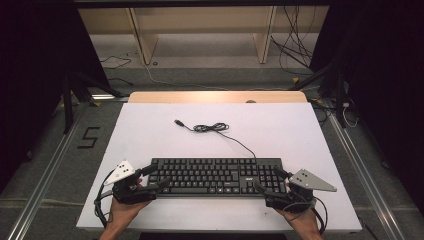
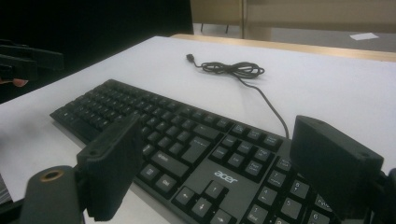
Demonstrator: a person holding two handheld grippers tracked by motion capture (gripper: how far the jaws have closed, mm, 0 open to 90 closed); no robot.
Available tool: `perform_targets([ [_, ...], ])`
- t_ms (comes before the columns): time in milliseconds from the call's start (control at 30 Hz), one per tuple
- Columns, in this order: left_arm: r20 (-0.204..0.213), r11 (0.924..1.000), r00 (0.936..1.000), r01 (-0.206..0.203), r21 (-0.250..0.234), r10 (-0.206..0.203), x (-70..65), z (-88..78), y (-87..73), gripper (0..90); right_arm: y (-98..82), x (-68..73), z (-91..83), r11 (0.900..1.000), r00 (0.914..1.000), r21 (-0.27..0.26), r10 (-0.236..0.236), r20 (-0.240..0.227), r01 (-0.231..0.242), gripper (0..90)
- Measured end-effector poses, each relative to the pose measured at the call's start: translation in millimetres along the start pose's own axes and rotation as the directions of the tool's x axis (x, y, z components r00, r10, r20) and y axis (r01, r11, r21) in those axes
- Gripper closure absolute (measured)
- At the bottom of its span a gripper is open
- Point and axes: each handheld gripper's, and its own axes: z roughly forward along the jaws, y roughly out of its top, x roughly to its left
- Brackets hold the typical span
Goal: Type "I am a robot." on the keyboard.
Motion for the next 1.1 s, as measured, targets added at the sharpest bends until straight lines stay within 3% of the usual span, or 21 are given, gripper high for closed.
perform_targets([
  [633,-0.002,1.0,1.0,0.0,0.0,0.0,0.3,0.7,0.0,23.1,1.7,2.2,3.9,1.0,1.0,0.0,-0.002,-0.008,0.002,18.5],
  [1100,-0.011,1.0,0.9999,0.007,-0.002,-0.007,2.5,0.2,0.0,23.1,14.1,13.9,28.5,1.0,0.9973,0.019,-0.021,-0.07,0.022,19.5],
])
